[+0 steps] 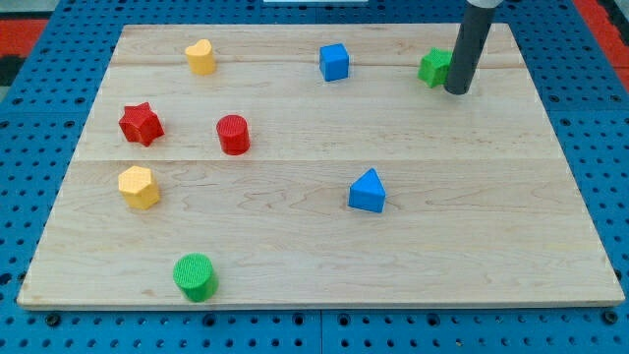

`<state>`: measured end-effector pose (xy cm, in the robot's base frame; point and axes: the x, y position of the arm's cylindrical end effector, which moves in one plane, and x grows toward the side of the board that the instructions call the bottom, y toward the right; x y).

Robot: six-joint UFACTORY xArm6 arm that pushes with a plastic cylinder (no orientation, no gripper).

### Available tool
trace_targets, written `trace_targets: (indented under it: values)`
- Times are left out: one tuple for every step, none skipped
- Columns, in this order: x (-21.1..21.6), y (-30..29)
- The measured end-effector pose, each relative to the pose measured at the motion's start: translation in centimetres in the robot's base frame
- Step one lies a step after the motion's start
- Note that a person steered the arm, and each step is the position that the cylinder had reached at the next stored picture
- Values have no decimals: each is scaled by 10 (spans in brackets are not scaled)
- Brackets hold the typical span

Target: Move the red star down to the red circle

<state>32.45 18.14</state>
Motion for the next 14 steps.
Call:
trace_targets:
  values:
    - [0, -1]
    - [10, -12]
    - [57, -33]
    - [103, -62]
    - [101, -120]
    - [76, -189]
    - [37, -275]
    - [15, -367]
    - [34, -420]
    - [58, -412]
    - [58, -399]
    - [58, -403]
    - [58, -406]
    - [58, -416]
